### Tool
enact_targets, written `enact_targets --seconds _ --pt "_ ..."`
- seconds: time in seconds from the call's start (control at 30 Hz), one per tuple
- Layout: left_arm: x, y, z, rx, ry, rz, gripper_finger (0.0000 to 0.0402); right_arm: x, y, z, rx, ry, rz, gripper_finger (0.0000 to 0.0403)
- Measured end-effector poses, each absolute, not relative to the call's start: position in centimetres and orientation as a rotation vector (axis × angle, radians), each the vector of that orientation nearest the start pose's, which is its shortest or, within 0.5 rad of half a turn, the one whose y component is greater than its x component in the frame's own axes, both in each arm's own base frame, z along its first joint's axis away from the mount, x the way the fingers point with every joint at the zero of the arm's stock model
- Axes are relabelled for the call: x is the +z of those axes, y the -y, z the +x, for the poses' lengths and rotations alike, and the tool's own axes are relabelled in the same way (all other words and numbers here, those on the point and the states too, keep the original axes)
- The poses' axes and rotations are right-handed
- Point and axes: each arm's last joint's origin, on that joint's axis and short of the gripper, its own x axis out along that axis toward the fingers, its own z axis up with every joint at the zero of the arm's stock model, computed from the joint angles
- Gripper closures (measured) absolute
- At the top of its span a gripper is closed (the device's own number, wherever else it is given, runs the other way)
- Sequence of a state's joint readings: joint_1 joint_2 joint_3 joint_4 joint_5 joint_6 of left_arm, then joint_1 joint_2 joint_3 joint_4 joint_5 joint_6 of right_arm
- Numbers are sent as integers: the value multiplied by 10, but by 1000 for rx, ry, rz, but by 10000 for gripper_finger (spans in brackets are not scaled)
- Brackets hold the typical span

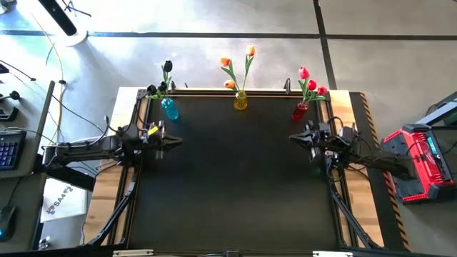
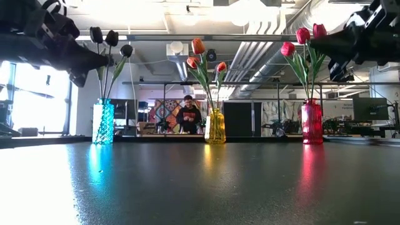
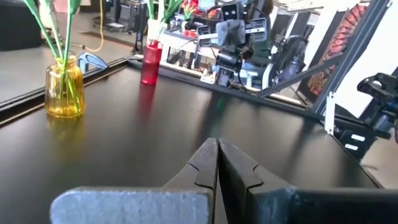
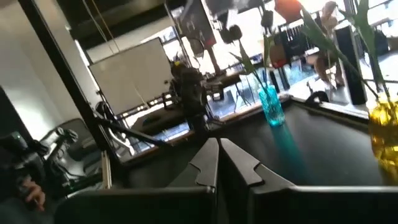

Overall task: Sort flowers into vase by color
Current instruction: Return to Home Position

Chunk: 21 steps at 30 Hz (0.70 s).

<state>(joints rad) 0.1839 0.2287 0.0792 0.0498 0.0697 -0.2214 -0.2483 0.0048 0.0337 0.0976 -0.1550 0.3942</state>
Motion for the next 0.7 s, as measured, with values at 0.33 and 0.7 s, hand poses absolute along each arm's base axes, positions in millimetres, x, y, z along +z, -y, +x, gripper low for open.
enact_targets --seconds 0.33,0.7 --pt "175 -18 110 210 -94 -203 401 189 20 91 -125 128 260 403" --pt "179 -17 98 180 -44 -170 402 186 22 91 -143 96 235 403"
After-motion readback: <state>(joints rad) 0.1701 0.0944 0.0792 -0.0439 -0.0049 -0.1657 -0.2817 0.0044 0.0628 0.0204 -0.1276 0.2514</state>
